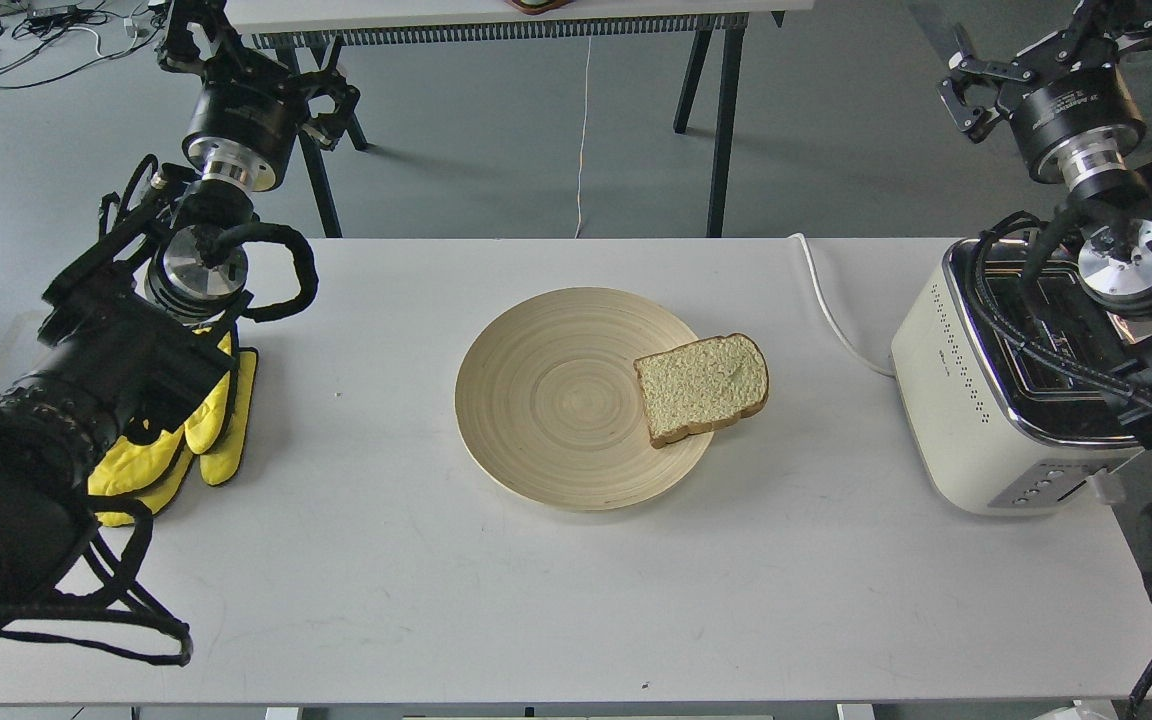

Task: Put bread in toaster with right arm
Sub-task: 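Raise the right gripper up and away from the toaster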

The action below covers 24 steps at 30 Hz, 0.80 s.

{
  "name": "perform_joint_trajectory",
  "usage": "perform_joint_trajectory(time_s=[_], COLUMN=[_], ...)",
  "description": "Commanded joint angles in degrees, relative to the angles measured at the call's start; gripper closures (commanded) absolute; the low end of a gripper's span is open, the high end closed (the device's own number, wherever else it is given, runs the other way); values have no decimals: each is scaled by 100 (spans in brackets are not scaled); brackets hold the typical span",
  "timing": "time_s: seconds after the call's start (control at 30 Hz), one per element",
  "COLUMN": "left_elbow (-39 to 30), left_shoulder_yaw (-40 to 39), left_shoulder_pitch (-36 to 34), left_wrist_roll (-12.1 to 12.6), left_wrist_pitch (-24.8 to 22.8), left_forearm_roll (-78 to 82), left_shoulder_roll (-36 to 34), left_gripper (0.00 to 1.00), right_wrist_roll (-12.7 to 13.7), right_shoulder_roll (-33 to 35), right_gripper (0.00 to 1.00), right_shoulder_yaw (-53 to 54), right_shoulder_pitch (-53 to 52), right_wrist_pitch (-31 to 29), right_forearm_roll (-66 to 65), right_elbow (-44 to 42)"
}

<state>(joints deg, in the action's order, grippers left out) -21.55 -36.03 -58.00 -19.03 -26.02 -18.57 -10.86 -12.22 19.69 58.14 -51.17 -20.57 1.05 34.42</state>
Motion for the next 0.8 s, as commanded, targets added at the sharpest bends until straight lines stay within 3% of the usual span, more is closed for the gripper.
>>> perform_joint_trajectory(time_s=[0.0, 0.37, 0.77], left_elbow=[1, 10, 10], left_shoulder_yaw=[0, 0, 0], left_shoulder_pitch=[8, 43, 43], left_wrist_roll=[-13, -22, -13], left_wrist_pitch=[0, -70, -61], left_forearm_roll=[20, 12, 12], left_shoulder_roll=[31, 22, 40], left_gripper=[0, 0, 0], right_wrist_roll=[35, 27, 9], right_shoulder_roll=[43, 131, 764], right_gripper=[1, 1, 3], right_shoulder_yaw=[-75, -1383, -3228], right_shoulder_pitch=[10, -718, -825], right_wrist_pitch=[-17, 369, 1405], right_forearm_roll=[1, -604, -4391], right_elbow=[21, 258, 2130])
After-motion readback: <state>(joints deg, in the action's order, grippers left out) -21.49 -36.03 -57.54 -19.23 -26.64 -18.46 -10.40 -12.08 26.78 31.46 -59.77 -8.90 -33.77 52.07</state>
